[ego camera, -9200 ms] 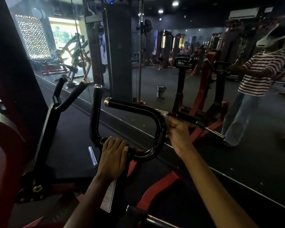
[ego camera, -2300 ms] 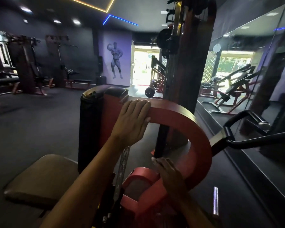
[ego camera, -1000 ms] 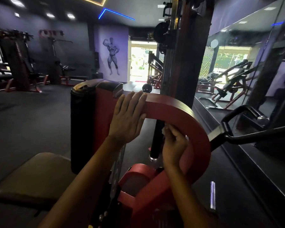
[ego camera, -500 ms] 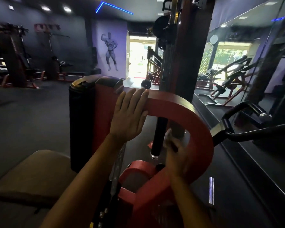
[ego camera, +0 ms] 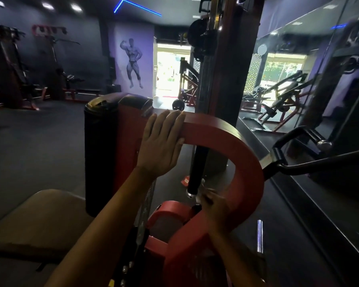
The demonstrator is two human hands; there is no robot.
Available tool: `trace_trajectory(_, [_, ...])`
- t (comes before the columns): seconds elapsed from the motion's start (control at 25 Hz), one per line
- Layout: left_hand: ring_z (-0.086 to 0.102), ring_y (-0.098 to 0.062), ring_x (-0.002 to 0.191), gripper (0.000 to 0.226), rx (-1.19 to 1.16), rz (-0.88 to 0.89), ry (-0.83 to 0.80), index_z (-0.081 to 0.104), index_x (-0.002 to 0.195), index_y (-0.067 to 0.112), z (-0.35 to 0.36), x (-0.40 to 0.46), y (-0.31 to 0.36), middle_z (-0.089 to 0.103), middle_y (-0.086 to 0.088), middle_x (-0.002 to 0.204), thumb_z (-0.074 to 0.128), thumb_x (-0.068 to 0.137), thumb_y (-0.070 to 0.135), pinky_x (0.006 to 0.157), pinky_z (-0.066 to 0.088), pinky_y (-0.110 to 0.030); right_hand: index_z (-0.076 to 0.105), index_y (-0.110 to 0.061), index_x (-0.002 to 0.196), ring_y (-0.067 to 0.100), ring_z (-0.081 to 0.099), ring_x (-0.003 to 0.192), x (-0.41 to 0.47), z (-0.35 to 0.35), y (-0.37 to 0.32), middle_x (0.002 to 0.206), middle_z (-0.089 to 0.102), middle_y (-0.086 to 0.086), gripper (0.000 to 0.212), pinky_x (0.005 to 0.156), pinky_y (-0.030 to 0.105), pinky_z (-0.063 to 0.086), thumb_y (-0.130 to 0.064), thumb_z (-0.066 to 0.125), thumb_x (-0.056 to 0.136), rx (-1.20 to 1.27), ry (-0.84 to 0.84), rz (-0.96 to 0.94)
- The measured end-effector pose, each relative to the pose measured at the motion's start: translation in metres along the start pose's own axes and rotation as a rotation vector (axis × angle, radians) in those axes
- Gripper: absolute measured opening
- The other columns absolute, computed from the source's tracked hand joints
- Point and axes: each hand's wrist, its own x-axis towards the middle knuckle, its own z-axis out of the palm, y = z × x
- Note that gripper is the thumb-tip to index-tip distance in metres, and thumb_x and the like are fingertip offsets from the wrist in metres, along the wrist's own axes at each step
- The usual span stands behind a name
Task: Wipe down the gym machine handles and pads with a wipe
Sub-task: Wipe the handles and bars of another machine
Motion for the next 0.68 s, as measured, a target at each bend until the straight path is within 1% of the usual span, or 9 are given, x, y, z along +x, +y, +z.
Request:
trace_trajectory(0.04, [0.033,-0.029,0.134,0.052,0.0,0.001,-0.001,0.037,0.142,0.007,-0.001,0.0,0.0,0.045,-0.014,0.142,0.036,0.096,0.032,0.117,0.009,-0.041,0.072,-0.005,0.095,0.022,0.068,0.089,-0.004,0.0,0.005,0.094,0.071,0.006,0.013,0.074,0.023,0.051,-0.009,0.066,0.084,-0.04,-0.014,-0.003])
trace_trajectory(0.12, [0.034,-0.029,0.133,0.052,-0.01,0.005,-0.007,0.038,0.142,0.007,-0.002,-0.001,0.002,0.046,-0.014,0.14,0.036,0.096,0.031,0.117,0.01,-0.041,0.071,-0.003,0.099,0.025,0.065,0.093,-0.009,-0.003,-0.007,0.098,0.068,0.009,0.016,0.076,0.011,0.047,-0.004,0.062,0.086,-0.075,0.01,-0.147])
trace_trajectory(0.2, [0.033,-0.028,0.133,0.052,-0.008,0.006,-0.015,0.039,0.141,0.006,-0.004,-0.001,0.002,0.047,-0.014,0.139,0.038,0.096,0.031,0.117,0.009,-0.04,0.067,-0.002,0.112,0.02,0.057,0.1,-0.005,-0.008,-0.035,0.109,0.065,0.008,0.028,0.087,0.008,0.042,-0.008,0.053,0.089,-0.278,0.157,-0.564])
trace_trajectory(0.28, [0.034,-0.028,0.132,0.052,-0.012,0.001,-0.019,0.039,0.142,0.007,-0.004,0.0,0.001,0.047,-0.014,0.139,0.039,0.096,0.031,0.117,0.009,-0.04,0.061,0.0,0.122,0.023,0.05,0.108,0.009,-0.012,-0.062,0.12,0.062,0.012,0.038,0.096,0.024,0.045,-0.006,0.05,0.086,-0.638,0.25,-0.992])
trace_trajectory(0.32, [0.035,-0.028,0.132,0.052,-0.016,0.001,-0.018,0.039,0.142,0.006,-0.004,-0.001,0.0,0.047,-0.014,0.139,0.039,0.096,0.031,0.117,0.01,-0.041,0.059,0.001,0.123,0.025,0.048,0.112,0.019,-0.012,-0.071,0.122,0.062,0.013,0.039,0.097,0.032,0.047,-0.004,0.049,0.085,-0.78,0.252,-1.096])
trace_trajectory(0.4, [0.036,-0.029,0.13,0.051,-0.019,0.014,-0.014,0.039,0.141,0.006,-0.004,-0.001,0.0,0.048,-0.014,0.138,0.039,0.096,0.031,0.116,0.013,-0.042,0.064,0.003,0.115,0.027,0.05,0.116,0.038,-0.012,-0.079,0.118,0.064,0.015,0.033,0.092,0.037,0.052,-0.004,0.051,0.085,-0.963,0.233,-1.191])
trace_trajectory(0.52, [0.037,-0.028,0.129,0.051,-0.03,0.02,0.006,0.04,0.141,0.007,-0.003,-0.001,0.0,0.049,-0.014,0.136,0.037,0.096,0.032,0.115,0.013,-0.041,0.069,0.003,0.102,0.029,0.058,0.113,0.057,-0.015,-0.076,0.115,0.065,0.016,0.025,0.082,0.034,0.053,-0.002,0.056,0.082,-1.167,0.146,-1.325])
trace_trajectory(0.6, [0.036,-0.028,0.129,0.051,-0.031,0.018,0.018,0.04,0.14,0.007,-0.001,-0.001,-0.001,0.049,-0.014,0.136,0.038,0.096,0.032,0.116,0.01,-0.039,0.069,0.0,0.104,0.027,0.058,0.114,0.055,-0.015,-0.076,0.115,0.065,0.016,0.025,0.086,0.033,0.05,-0.005,0.058,0.083,-1.273,0.122,-1.31])
trace_trajectory(0.68, [0.035,-0.028,0.129,0.051,-0.023,0.019,0.012,0.04,0.14,0.007,-0.001,-0.001,-0.002,0.049,-0.015,0.136,0.04,0.096,0.031,0.116,0.009,-0.038,0.072,-0.003,0.097,0.026,0.059,0.113,0.048,-0.012,-0.075,0.109,0.068,0.015,0.023,0.092,0.032,0.048,-0.012,0.067,0.077,-1.321,0.117,-1.285])
